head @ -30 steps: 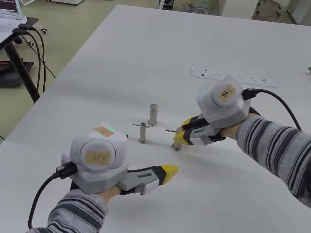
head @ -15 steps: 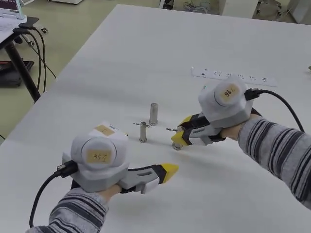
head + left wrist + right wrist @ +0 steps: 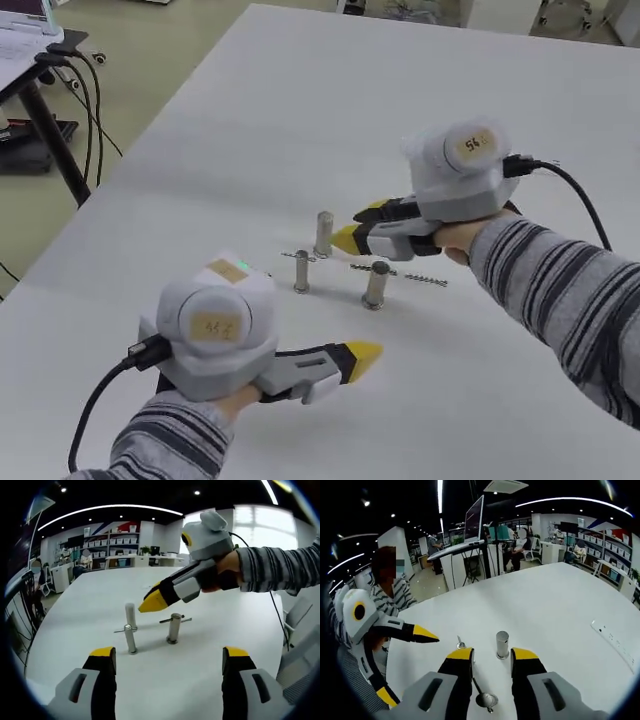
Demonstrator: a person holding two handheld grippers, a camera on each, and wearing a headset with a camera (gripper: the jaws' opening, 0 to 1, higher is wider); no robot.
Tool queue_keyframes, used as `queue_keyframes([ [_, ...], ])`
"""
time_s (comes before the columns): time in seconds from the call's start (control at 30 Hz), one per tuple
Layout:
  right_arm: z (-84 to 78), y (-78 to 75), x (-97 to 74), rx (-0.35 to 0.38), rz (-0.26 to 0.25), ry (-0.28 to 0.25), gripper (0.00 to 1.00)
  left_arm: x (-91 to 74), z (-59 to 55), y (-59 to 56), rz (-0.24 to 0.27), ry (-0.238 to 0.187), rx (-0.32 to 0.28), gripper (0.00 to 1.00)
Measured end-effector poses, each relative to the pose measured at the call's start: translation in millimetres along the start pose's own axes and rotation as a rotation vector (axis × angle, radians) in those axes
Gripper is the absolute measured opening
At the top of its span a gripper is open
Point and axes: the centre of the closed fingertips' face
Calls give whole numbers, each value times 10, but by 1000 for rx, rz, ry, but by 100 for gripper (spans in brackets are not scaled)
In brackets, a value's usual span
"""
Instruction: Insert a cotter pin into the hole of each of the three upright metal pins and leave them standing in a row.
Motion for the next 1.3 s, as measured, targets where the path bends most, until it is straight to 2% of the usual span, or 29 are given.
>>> queue_keyframes([
  [0.2, 40, 13, 177, 8, 0, 10, 25, 15, 2, -37, -9, -1, -2, 92],
  [0.33, -48, -135, 351, -4, -11, 43, 24, 23, 6, -45, -11, -4, -11, 95],
  [0.53, -114, -176, 486, -6, -4, 71, 19, 28, 25, -79, -18, -8, 12, 99],
  [0.63, -100, -135, 462, -7, -5, 74, 17, 30, 19, -100, -23, -1, 24, 99],
  [0.73, -104, -154, 509, -2, -4, 75, 14, 39, 5, -124, -36, 5, 14, 99],
  [0.93, -117, -136, 531, -2, -5, 75, 10, 41, -16, -112, -31, 16, 19, 99],
  [1.1, -116, -149, 516, -54, -14, 68, 9, 42, -22, -107, -30, 20, 19, 99],
  [1.2, -133, -146, 483, -30, -8, 63, 9, 46, -57, -109, -30, 35, 12, 99],
  [1.3, -142, -136, 430, -39, 6, 60, 9, 52, -80, -125, -34, 45, 15, 99],
])
Point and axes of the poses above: the centre of the closed fingertips' face, and the gripper's own axes: x roughly forward along the fingers, y roughly to its left, z roughly out of its top, and after that the axes turned 15 degrees about -x, right-handed
